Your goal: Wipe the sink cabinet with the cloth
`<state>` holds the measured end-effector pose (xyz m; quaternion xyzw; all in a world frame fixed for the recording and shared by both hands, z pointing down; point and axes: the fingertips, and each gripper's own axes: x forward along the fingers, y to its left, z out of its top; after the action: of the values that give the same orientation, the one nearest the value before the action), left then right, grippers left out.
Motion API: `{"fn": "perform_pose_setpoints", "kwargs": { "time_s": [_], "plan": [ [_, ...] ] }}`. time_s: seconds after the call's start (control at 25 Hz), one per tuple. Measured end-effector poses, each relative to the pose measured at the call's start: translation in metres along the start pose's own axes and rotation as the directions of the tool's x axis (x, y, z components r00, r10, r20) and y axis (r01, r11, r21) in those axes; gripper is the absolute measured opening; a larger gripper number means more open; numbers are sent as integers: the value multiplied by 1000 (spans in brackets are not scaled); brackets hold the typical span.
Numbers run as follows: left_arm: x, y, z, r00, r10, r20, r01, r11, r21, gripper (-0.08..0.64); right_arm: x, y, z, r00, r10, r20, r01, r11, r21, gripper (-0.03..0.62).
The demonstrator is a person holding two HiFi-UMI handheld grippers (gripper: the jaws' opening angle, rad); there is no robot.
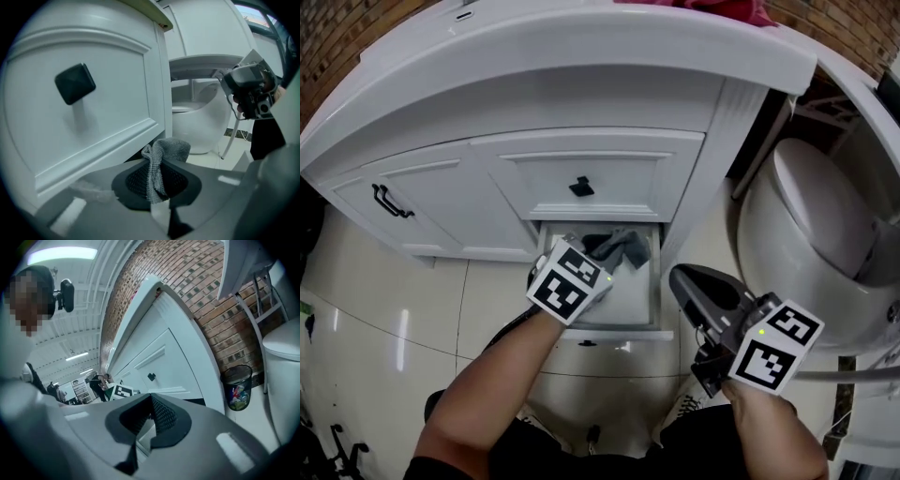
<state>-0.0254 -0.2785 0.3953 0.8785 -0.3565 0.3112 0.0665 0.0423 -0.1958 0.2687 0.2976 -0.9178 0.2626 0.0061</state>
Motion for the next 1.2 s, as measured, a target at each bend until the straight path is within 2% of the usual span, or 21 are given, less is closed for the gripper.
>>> {"fn": "perform_pose_setpoints", "kwargs": {
  "time_s": [0.16, 0.32, 0.6, 0.84, 1.2],
  "plan": [
    [30, -1, -12, 997, -35, -62, 38, 999, 39, 37, -1, -18, -6, 999, -28, -23, 28, 1000, -7, 5],
    [52, -1, -20, 995, -39, -92, 42, 999, 27, 37, -6, -31, -1, 999, -47, -8, 48, 999, 14, 5],
    [74, 1, -26, 990, -54, -133, 58, 998, 28, 37, -3, -33, -12, 998, -46, -38, 47, 999, 25, 5],
    [71, 15, -48, 977, -49, -205, 50, 999, 1, 37, 0, -33, -13, 998, -38, -41, 40, 998, 38, 5],
    [36, 48, -81, 966, -10, -257, -6, 998, -61, 37, 9, -29, -18, 998, -24, -55, 26, 999, 41, 5]
  ]
}}
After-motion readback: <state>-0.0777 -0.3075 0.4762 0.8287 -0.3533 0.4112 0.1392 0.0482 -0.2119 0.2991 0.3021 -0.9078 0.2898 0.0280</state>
